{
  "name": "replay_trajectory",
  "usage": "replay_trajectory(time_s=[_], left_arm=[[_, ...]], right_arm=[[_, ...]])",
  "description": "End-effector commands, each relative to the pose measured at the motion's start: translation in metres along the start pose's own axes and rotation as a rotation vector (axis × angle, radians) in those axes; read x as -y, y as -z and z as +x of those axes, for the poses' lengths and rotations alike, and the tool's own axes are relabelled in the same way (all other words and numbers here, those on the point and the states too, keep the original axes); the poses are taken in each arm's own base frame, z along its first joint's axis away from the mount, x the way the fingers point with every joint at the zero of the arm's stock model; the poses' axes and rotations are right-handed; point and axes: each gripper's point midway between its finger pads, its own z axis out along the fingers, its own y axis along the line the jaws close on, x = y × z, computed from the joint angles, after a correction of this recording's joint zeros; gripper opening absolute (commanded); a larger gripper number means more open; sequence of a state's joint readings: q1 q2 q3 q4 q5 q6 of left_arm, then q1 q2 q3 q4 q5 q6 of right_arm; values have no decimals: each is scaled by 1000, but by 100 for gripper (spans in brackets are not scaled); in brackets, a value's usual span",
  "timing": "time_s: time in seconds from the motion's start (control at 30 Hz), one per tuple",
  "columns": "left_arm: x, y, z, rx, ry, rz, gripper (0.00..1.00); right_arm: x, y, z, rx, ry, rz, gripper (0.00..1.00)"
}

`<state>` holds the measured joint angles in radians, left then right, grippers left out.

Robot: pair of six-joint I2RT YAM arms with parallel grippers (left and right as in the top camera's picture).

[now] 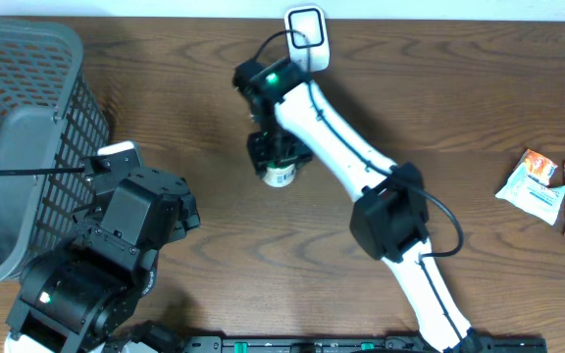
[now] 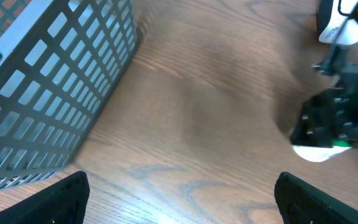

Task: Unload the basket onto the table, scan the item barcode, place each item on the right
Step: 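Lift the jar and raise it toward the scanner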

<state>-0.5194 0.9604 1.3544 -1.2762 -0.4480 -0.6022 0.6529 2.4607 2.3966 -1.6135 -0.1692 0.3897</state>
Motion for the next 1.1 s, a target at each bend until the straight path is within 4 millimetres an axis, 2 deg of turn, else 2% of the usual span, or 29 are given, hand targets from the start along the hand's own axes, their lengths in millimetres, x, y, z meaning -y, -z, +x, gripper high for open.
replay_trajectory(time_s=[0.0, 0.23, 0.5, 0.7, 0.83, 0.93, 1.07], left_arm=[[-3, 1, -3, 13, -1, -13, 96], [-3, 1, -3, 13, -1, -13, 95], [-3, 1, -3, 13, -1, -13, 95], [-3, 1, -3, 13, -1, -13, 95], [-3, 1, -3, 13, -1, -13, 95], [-3, 1, -3, 13, -1, -13, 95], [-3, 1, -3, 13, -1, -13, 95]], right_arm=[[13, 12, 5, -72, -79, -121, 46], [36, 16, 6, -161, -154, -270, 49], [52, -4, 19, -250, -170, -268, 50], [55, -5, 20, -251, -134, -273, 51], [56, -4, 11, -211, -116, -285, 48], [58, 7, -2, -147, -98, -301, 52], [64, 41, -19, -36, -85, -325, 54]])
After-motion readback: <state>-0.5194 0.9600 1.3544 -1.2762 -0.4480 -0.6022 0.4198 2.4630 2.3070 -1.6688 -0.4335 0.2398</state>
